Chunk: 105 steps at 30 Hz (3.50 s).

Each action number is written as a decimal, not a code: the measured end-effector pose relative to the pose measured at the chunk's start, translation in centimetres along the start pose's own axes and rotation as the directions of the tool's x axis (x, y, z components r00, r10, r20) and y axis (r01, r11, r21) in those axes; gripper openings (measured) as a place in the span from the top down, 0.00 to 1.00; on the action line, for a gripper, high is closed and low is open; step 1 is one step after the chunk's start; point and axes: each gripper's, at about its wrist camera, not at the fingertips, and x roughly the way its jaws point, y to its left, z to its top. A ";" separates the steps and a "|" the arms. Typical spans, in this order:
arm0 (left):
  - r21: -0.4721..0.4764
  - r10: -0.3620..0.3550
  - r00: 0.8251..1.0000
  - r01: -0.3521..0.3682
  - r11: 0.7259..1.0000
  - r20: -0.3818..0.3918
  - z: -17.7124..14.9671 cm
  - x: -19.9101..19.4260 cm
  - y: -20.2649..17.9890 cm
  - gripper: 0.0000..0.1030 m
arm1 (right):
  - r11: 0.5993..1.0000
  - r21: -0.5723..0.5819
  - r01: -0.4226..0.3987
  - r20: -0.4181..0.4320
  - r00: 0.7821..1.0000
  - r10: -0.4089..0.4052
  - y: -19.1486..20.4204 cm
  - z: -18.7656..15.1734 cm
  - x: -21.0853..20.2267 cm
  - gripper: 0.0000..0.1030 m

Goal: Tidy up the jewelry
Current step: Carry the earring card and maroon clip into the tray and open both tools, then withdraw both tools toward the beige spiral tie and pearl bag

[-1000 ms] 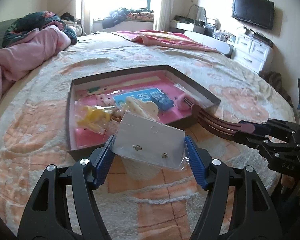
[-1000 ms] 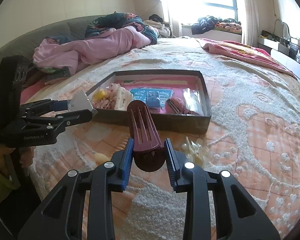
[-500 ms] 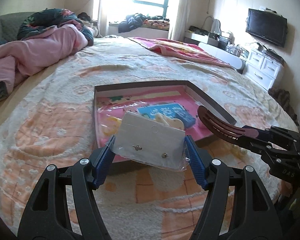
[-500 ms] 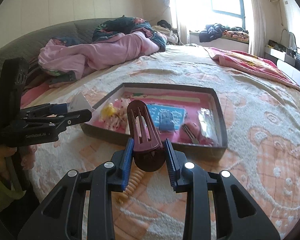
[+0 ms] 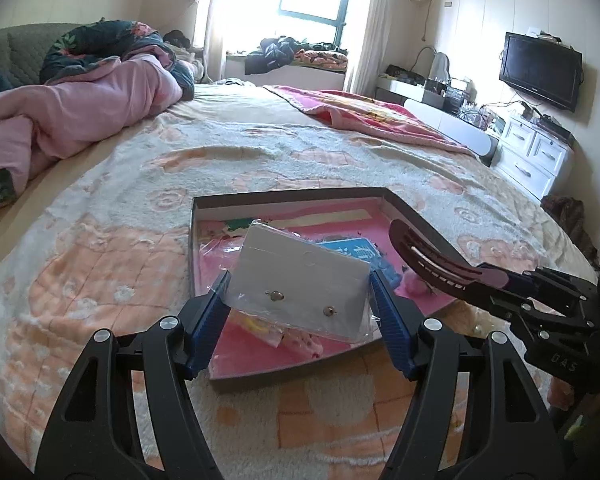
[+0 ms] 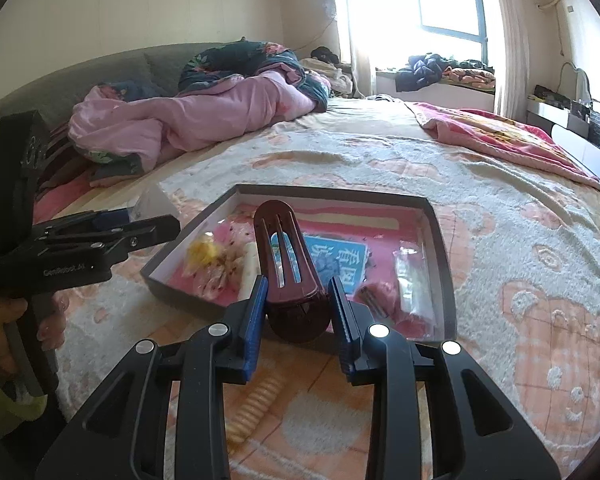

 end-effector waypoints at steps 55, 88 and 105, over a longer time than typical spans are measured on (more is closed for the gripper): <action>-0.065 0.102 0.986 -0.111 0.992 -0.134 1.3 9.2 3.7 0.36 | 0.972 0.098 0.214 -0.159 0.967 -0.197 -7.1 0.6 8.5 0.66; -0.039 0.097 0.995 -0.096 0.995 0.012 1.5 0.5 0.6 0.11 | 0.979 0.097 0.179 -0.011 0.984 -0.178 -5.0 -1.3 -2.2 0.25; 0.013 0.039 0.999 -0.039 0.999 0.003 -1.5 -2.5 -2.4 0.11 | 0.974 0.120 0.192 -0.026 0.981 -0.191 -5.1 -3.8 -6.0 0.24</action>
